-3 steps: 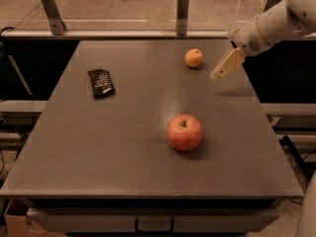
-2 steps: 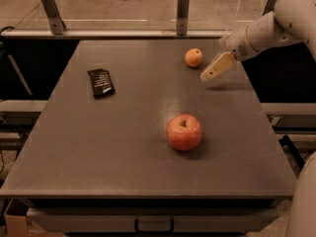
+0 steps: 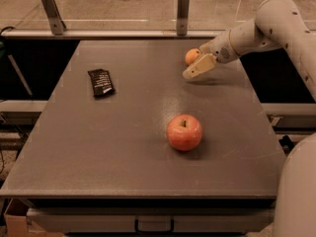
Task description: Move orange near apple
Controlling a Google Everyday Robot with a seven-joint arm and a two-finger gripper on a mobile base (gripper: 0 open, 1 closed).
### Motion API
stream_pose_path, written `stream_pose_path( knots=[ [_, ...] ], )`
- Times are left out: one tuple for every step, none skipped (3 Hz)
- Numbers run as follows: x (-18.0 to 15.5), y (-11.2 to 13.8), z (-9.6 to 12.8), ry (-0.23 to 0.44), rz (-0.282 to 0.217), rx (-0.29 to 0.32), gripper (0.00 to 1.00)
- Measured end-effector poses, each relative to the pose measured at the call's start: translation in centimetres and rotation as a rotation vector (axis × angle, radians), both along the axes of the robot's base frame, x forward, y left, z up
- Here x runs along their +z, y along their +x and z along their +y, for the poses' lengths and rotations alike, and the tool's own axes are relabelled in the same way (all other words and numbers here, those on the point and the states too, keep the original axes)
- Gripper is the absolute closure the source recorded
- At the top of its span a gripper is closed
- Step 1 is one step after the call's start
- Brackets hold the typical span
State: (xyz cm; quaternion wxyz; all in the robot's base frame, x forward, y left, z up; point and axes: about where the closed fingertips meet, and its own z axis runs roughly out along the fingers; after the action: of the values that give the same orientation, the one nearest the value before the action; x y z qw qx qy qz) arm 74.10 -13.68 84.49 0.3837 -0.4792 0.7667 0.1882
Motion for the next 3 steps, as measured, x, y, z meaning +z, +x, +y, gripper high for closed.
stream_pose_path(
  knots=[
    [0.1,0.3,1.4,0.025,0.001,0.01,0.41],
    [1.0,1.1,0.8,0.039,-0.029,-0.012,0.65],
    [3.7,1.0,0.0,0.052,-0.073,-0.005,0.87]
  ],
)
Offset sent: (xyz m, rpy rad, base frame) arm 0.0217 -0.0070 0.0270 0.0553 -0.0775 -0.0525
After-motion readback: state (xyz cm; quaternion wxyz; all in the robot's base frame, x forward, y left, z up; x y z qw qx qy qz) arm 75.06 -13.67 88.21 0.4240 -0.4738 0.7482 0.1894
